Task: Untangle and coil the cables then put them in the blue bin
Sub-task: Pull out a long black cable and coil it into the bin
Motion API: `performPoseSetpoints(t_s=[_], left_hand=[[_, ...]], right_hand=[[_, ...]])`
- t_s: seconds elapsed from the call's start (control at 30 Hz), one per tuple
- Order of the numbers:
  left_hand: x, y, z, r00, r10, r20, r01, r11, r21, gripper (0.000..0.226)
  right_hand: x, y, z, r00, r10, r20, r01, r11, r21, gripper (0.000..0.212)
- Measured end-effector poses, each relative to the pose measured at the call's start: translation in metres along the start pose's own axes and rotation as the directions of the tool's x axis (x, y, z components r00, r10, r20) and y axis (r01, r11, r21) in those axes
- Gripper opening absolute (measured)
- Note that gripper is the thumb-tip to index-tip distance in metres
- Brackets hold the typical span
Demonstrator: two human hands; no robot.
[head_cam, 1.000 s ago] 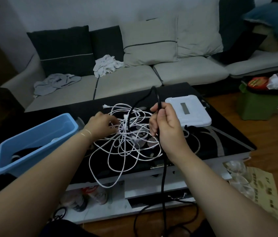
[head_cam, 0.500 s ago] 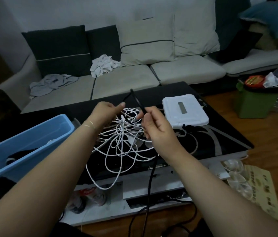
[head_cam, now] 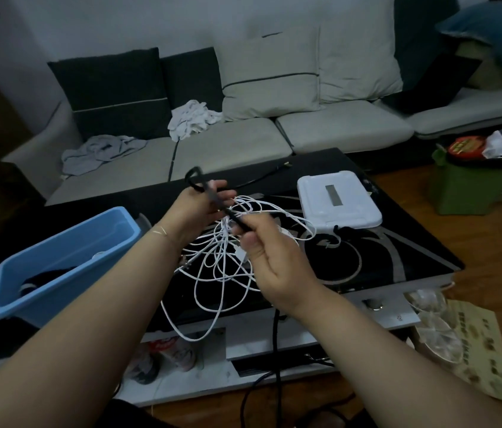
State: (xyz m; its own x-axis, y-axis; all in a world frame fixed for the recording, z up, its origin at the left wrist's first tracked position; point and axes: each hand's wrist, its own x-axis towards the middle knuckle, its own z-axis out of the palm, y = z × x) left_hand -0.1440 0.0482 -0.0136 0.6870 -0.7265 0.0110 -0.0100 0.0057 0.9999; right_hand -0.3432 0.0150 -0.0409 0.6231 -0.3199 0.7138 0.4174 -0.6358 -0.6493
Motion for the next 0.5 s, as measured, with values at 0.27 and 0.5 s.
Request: performPoseSetpoints(t_s=[0.27,0.5], left_hand=[[-0.017,0.012,-0.004,0.925,0.356,-0.132,-0.225,0.795,0.564,0.038],[-0.048,0.027,-0.008,0.900,0.417,-0.127,-0.406,0.908,0.106,0.041]], right_hand=[[0.014,0.014,-0.007,0.913,0.366,-0.177,-0.301,0.901,0.313,0.044],[0.014,0.031,-0.006,0.816,0.521,-0.250,-0.467,0.849,0.246,0.059]])
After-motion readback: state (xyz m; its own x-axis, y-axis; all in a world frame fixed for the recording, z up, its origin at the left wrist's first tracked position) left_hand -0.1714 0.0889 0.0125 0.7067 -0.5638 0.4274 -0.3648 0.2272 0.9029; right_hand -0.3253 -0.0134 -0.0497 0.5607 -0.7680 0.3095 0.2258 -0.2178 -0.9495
